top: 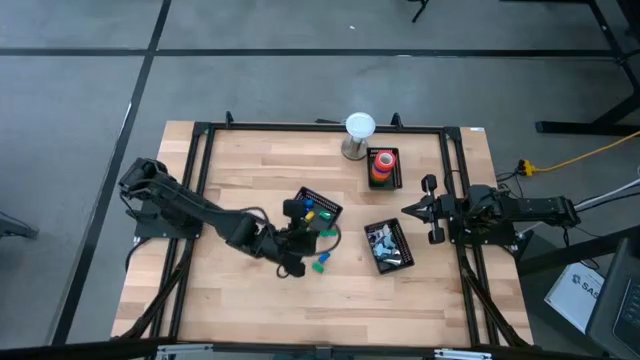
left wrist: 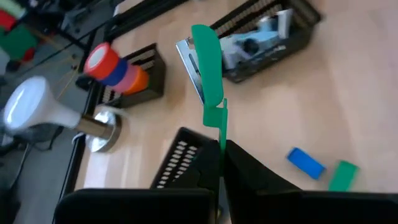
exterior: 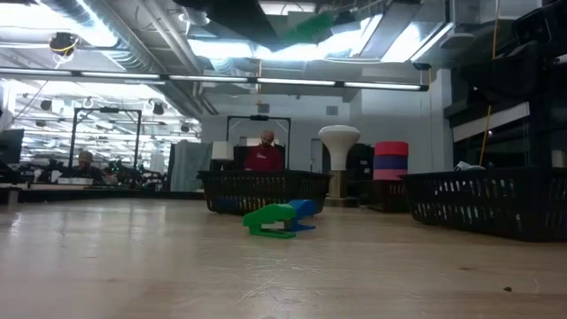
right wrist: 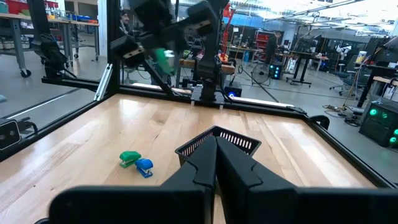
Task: Pick and place Stapler, Stapler remover, tape
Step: Put the green stapler into the center black bin
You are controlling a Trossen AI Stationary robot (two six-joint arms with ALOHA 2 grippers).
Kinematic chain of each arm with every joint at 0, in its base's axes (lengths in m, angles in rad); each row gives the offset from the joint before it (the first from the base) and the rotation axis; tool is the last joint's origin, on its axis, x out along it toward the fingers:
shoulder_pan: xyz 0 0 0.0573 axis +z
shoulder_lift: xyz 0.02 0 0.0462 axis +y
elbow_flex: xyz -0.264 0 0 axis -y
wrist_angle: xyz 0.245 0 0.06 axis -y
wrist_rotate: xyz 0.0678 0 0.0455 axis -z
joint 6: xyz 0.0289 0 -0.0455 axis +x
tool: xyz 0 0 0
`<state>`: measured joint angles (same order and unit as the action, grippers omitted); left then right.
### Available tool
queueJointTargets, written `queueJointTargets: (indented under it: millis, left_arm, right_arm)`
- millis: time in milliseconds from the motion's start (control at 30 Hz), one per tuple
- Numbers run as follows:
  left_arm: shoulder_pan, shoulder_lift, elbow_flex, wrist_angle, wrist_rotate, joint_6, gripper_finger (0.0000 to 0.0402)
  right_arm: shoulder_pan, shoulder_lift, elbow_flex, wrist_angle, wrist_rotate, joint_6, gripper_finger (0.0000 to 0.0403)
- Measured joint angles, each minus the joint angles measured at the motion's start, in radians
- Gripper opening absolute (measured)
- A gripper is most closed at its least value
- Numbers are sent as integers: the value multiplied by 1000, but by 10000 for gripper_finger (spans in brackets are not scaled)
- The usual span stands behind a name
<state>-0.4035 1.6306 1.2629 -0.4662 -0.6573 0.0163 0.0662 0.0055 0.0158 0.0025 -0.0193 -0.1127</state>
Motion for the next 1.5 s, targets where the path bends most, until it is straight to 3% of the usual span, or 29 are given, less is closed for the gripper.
queueJointTargets:
  millis: [233, 433, 600, 1100, 1500]
  left_arm:
    - [121, 11, 0, -15, 13, -100, 5]
    - [214, 40, 2, -105, 136, -265, 6]
    - [255, 91, 2, -167, 178, -328, 7]
    - [270, 251, 0, -180, 189, -346, 28]
    - [241, 240, 14, -194, 154, -343, 82]
  right_arm:
    - [0, 0, 0, 0, 0, 0, 14]
    - [0, 0, 0, 0, 0, 0, 14]
    - [0, 0, 0, 0, 0, 0, 14]
    - [0, 0, 0, 0, 0, 0, 14]
    - [0, 0, 0, 0, 0, 0, 14]
